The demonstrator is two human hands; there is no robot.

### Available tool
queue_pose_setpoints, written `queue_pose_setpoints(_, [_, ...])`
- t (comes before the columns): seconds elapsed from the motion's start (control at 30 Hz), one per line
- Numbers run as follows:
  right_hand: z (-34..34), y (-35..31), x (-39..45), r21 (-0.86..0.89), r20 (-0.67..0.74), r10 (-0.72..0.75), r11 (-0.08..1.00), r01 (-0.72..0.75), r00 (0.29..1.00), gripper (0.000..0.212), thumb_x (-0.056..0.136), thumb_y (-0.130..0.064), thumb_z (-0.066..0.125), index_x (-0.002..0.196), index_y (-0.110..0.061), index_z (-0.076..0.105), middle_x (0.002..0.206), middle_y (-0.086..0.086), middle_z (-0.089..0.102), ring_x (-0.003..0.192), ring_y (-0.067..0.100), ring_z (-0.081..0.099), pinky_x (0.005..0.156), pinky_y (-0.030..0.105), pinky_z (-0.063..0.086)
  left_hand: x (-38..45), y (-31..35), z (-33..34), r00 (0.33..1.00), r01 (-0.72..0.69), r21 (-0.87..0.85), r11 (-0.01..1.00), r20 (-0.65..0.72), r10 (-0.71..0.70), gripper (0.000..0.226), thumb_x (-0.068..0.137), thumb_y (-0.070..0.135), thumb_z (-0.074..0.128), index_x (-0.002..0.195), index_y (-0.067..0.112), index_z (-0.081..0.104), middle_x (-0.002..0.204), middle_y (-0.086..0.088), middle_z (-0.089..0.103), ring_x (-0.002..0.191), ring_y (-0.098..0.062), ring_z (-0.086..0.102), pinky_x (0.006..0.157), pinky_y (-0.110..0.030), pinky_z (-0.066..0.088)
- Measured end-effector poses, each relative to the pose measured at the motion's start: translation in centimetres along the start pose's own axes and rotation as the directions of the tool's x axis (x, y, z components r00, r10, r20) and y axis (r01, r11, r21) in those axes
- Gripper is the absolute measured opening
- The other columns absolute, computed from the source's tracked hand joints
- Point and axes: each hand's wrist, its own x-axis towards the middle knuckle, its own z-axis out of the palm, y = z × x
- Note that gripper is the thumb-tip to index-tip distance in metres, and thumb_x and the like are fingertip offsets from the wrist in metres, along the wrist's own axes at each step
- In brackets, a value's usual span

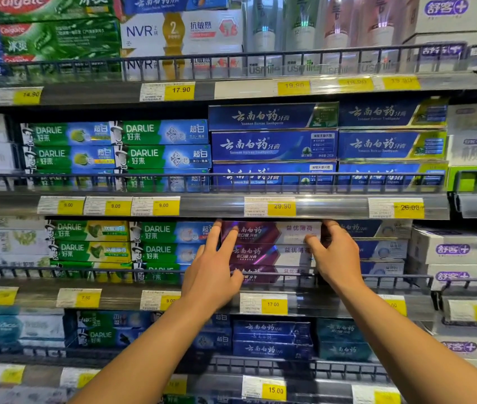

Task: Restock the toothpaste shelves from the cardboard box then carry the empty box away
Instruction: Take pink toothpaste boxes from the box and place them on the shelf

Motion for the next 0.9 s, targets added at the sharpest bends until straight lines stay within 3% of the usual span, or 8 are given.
queue_pose_setpoints(0.17, [-0.2, -0.1, -0.2, 0.026, 0.015, 0.005, 1.000, -0.005, 1.000, 0.050, 0.089, -0.038, 0.062, 0.133, -0.014, 0.053, 0.116, 0.008, 0.064, 0.105, 0.028, 0.058, 0.085, 0.040, 0.048, 0.0, -0.3, 0.2, 1.000, -0.020, -0.031, 0.999, -0.023, 0.019, 0.080, 0.091, 0.041, 0.055, 0.154, 0.040, 0.004, 0.160, 0.016, -0.016, 0.145, -0.024, 0.023, 0.085, -0.039, 0.055])
queue_pose_setpoints(0.33, [-0.8, -0.3, -1.4, 0.088, 0.022, 0.025, 0.996, -0.027, 0.999, 0.052, 0.090, -0.032, 0.065, 0.137, -0.017, 0.048, 0.100, -0.002, 0.066, 0.085, 0.017, 0.061, 0.073, 0.033, 0.046, -0.4, -0.6, 0.2, 0.995, -0.077, -0.102, 0.992, -0.071, 0.070, 0.079, 0.092, 0.041, 0.055, 0.154, 0.039, 0.005, 0.160, 0.017, -0.013, 0.144, -0.019, 0.024, 0.087, -0.035, 0.052])
queue_pose_setpoints(0.5, [-1.2, -0.9, -2.6, 0.090, -0.017, 0.013, 0.996, -0.012, 1.000, 0.052, 0.088, -0.031, 0.067, 0.135, -0.019, 0.048, 0.120, -0.001, 0.063, 0.106, 0.020, 0.061, 0.089, 0.043, 0.052, -1.2, -0.5, 0.3, 0.994, -0.104, -0.101, 0.989, -0.037, 0.101, 0.076, 0.094, 0.041, 0.053, 0.154, 0.038, 0.006, 0.160, 0.017, -0.010, 0.146, -0.020, 0.015, 0.099, -0.035, 0.044])
queue_pose_setpoints(0.63, [-1.4, -1.6, -3.6, 0.065, 0.034, 0.014, 0.998, -0.016, 0.999, 0.061, 0.087, -0.023, 0.067, 0.142, -0.021, 0.042, 0.131, -0.002, 0.059, 0.113, 0.021, 0.059, 0.094, 0.043, 0.051, -1.4, -0.8, 0.5, 0.993, -0.104, -0.040, 0.994, 0.058, 0.107, 0.075, 0.094, 0.046, 0.050, 0.154, 0.039, 0.004, 0.161, 0.016, -0.012, 0.148, -0.026, 0.009, 0.105, -0.040, 0.040])
queue_pose_setpoints(0.8, [-1.9, -2.4, -4.6, 0.064, 0.118, 0.040, 0.997, -0.048, 0.992, 0.071, 0.086, -0.018, 0.066, 0.149, -0.022, 0.033, 0.139, -0.001, 0.052, 0.111, 0.017, 0.056, 0.087, 0.032, 0.048, -1.9, -1.2, 0.1, 0.991, -0.084, -0.080, 0.993, 0.098, 0.092, 0.075, 0.094, 0.047, 0.050, 0.154, 0.041, 0.006, 0.161, 0.017, -0.013, 0.149, -0.029, 0.009, 0.107, -0.042, 0.039])
queue_pose_setpoints(0.9, [-2.5, -2.6, -5.9, 0.053, 0.116, 0.050, 0.997, -0.057, 0.992, 0.071, 0.087, -0.022, 0.066, 0.149, -0.023, 0.031, 0.144, 0.001, 0.046, 0.123, 0.022, 0.051, 0.100, 0.043, 0.046, -2.6, -1.5, 0.1, 0.989, -0.109, -0.122, 0.987, 0.082, 0.120, 0.075, 0.093, 0.046, 0.052, 0.154, 0.039, 0.010, 0.162, 0.015, -0.006, 0.148, -0.028, 0.013, 0.113, -0.043, 0.032])
